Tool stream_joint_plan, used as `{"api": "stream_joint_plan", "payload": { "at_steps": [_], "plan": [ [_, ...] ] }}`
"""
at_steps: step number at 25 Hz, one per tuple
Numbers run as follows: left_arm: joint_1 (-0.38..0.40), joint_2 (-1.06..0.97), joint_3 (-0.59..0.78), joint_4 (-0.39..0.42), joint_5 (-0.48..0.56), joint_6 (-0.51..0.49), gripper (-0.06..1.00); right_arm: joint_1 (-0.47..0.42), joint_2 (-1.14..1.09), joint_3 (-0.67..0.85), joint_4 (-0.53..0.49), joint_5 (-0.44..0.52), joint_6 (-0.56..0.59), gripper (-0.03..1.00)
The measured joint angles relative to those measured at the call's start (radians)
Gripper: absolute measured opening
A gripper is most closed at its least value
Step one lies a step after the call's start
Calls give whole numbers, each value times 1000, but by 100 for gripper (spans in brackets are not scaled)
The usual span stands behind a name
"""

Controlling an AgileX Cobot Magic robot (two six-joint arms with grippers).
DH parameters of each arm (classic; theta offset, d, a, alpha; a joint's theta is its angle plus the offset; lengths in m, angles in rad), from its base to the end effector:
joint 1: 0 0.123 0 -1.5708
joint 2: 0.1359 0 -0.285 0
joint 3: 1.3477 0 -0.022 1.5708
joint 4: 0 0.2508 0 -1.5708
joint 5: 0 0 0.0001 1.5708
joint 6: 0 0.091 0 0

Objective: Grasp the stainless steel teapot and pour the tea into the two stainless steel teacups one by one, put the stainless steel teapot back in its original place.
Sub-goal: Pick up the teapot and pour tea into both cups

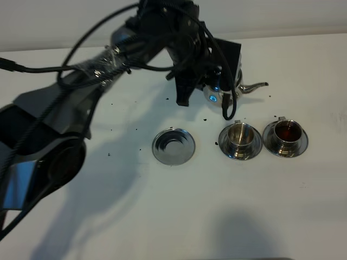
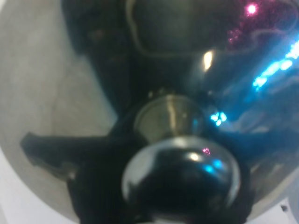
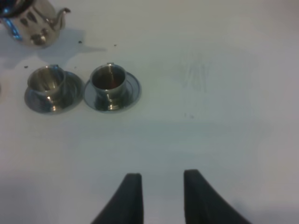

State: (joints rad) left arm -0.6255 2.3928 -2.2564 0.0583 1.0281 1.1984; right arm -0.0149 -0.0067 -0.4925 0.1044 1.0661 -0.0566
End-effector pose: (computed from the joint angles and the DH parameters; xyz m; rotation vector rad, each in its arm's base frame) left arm 0.4305 -0.3053 0.2165 2.1270 1.6172 0.2639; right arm -0.0053 0.0084 0.2751 -0.0478 2.0464 0.0805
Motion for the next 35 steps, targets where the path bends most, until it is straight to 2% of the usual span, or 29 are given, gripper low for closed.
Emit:
{"api": "stream_joint_plan", "payload": {
  "at_steps": [6, 15, 28, 35],
  "plan": [
    [10, -87, -6, -3, 160, 0, 22, 0, 0, 0, 0, 0, 0, 21],
    [34, -96, 34, -11, 160, -5, 22, 0, 0, 0, 0, 0, 0, 21],
    [62, -201, 260, 13, 161, -24, 22, 0, 0, 0, 0, 0, 0, 21],
    [49, -202, 283, 96, 140, 35, 22, 0, 0, 0, 0, 0, 1, 21]
  ]
}}
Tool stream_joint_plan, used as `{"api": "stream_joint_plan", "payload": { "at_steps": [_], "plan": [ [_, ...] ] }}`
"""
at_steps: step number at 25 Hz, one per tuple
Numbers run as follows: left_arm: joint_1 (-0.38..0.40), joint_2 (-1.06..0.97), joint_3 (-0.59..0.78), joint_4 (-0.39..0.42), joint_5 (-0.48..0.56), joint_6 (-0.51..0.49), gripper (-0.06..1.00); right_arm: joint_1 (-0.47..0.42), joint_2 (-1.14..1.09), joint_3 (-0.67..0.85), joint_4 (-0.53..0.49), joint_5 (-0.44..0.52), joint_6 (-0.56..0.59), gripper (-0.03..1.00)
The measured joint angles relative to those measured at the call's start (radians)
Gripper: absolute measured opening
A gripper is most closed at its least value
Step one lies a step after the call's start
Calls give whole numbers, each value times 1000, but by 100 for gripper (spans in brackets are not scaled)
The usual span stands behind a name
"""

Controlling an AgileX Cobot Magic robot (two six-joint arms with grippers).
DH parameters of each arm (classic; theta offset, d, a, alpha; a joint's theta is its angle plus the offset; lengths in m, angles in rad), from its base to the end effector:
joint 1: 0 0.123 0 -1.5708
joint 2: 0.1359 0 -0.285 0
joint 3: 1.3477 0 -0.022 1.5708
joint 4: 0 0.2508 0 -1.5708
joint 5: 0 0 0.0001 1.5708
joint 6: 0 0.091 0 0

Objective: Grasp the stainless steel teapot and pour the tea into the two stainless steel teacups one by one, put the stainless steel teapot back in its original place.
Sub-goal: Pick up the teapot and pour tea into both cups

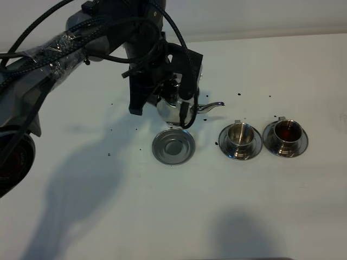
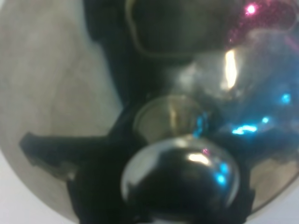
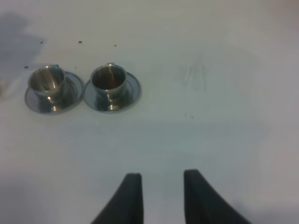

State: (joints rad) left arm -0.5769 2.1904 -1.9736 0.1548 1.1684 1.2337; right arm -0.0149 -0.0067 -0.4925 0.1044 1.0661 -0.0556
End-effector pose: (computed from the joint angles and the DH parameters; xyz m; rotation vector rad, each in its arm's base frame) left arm 0.4022 -0.2463 0.2332 2.3281 1.7513 0.3372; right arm -0.0053 0.0084 0.2751 -0.0468 2.0465 0.0811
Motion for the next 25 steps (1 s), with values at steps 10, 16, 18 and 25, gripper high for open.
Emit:
{"api": "stream_joint_plan", "payload": {
  "at_steps": [10, 16, 18, 25],
  "plan": [
    [-51, 4, 2, 67, -140, 117, 22, 0, 0, 0, 0, 0, -1, 21],
    [-74, 32, 3, 117, -166, 142, 22, 0, 0, 0, 0, 0, -1, 21],
    [-77, 47, 4, 141, -176, 146, 22, 0, 0, 0, 0, 0, -1, 21],
    [-94, 69, 5, 181, -240, 152, 22, 0, 0, 0, 0, 0, 0, 21]
  ]
}}
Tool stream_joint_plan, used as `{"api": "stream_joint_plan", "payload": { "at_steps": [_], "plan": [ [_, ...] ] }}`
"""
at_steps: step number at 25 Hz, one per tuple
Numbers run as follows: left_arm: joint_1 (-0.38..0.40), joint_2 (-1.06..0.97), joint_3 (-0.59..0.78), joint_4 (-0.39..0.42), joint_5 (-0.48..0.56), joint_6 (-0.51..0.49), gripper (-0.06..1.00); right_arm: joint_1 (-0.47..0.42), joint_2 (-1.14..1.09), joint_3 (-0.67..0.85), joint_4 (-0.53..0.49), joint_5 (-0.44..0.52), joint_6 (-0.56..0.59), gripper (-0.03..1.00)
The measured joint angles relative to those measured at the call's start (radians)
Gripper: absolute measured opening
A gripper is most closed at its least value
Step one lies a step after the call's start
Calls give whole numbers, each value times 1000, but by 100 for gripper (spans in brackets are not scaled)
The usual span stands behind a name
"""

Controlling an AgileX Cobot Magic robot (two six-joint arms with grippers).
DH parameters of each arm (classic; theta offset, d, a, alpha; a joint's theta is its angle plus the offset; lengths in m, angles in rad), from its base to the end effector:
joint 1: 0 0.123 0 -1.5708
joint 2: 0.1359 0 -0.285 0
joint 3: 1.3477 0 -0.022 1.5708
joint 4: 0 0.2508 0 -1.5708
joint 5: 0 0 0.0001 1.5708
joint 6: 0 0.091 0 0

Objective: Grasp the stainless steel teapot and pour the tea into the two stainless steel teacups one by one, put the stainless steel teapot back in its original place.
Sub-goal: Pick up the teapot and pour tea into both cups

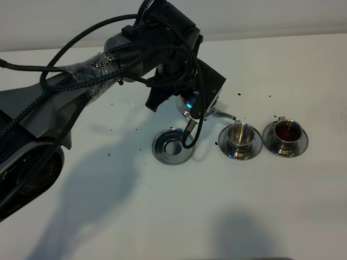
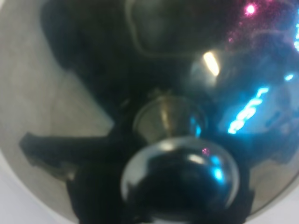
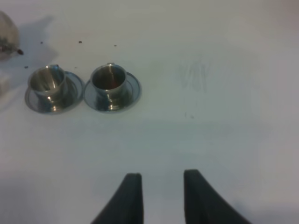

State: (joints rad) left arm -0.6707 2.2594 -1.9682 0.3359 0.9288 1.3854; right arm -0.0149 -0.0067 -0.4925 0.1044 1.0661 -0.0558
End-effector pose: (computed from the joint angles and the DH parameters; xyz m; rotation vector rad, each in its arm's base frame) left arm 0.4056 -0.2911 0.2088 2.4730 1.2611 0.6264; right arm -0.0053 0.0084 0.2751 -0.0470 2.0465 0.0810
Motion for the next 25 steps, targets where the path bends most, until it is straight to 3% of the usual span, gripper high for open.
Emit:
{"api": "stream_joint_plan", "payload": {
  "at_steps": [17, 25],
  "plan": [
    [-42, 36, 1, 118, -133, 21, 22, 0, 0, 0, 0, 0, -1, 21],
    [-54, 36, 1, 161, -165, 79, 22, 0, 0, 0, 0, 0, -1, 21]
  ]
}}
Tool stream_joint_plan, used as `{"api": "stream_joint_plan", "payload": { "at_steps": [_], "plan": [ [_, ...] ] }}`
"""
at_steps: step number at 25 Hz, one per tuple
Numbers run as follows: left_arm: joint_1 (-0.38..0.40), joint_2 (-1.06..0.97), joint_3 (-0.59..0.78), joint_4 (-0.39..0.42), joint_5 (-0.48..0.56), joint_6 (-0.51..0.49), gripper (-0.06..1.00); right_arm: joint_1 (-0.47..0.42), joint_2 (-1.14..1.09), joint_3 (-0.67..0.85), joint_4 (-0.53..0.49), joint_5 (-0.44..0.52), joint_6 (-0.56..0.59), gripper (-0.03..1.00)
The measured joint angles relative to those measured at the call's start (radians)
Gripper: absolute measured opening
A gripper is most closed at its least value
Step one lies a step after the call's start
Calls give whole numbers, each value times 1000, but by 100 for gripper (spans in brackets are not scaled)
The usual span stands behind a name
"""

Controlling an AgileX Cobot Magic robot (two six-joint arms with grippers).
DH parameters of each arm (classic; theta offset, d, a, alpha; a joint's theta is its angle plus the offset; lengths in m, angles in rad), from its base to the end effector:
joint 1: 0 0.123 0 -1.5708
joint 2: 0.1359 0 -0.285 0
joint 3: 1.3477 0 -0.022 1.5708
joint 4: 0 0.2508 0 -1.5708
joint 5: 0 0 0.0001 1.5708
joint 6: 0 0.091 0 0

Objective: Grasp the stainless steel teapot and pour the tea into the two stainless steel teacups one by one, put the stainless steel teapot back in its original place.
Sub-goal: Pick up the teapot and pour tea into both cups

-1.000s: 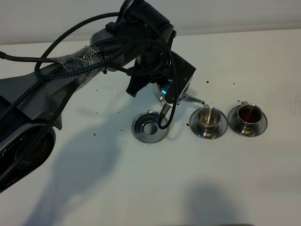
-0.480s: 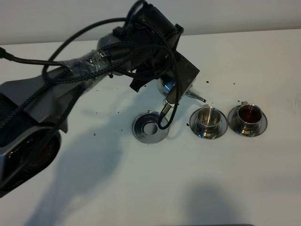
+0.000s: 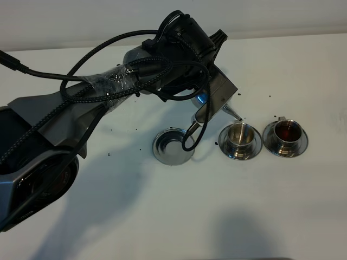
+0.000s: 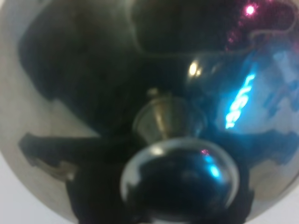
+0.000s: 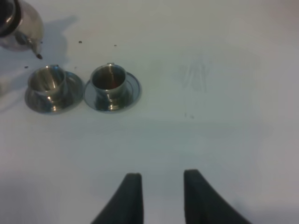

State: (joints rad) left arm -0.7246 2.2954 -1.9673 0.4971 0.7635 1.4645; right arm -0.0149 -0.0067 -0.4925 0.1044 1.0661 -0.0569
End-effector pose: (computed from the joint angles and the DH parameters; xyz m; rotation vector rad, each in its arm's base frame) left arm 0.4059 -0.3192 0.2009 2.5028 0.8987 0.8399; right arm -0.0053 0.0084 0.2751 -0.0481 2.0464 0.0803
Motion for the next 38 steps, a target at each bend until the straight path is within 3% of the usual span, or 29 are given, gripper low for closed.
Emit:
{"api": "stream_joint_plan", "payload": {
  "at_steps": [20, 30, 38],
  "plan": [
    [-4, 0, 0, 8, -61, 193, 22, 0, 0, 0, 0, 0, 1, 21],
    [-26, 0, 0, 96, -119, 201, 22, 0, 0, 0, 0, 0, 1, 21],
    [-43, 0, 0, 119, -150, 201, 22, 0, 0, 0, 0, 0, 1, 21]
  ]
}}
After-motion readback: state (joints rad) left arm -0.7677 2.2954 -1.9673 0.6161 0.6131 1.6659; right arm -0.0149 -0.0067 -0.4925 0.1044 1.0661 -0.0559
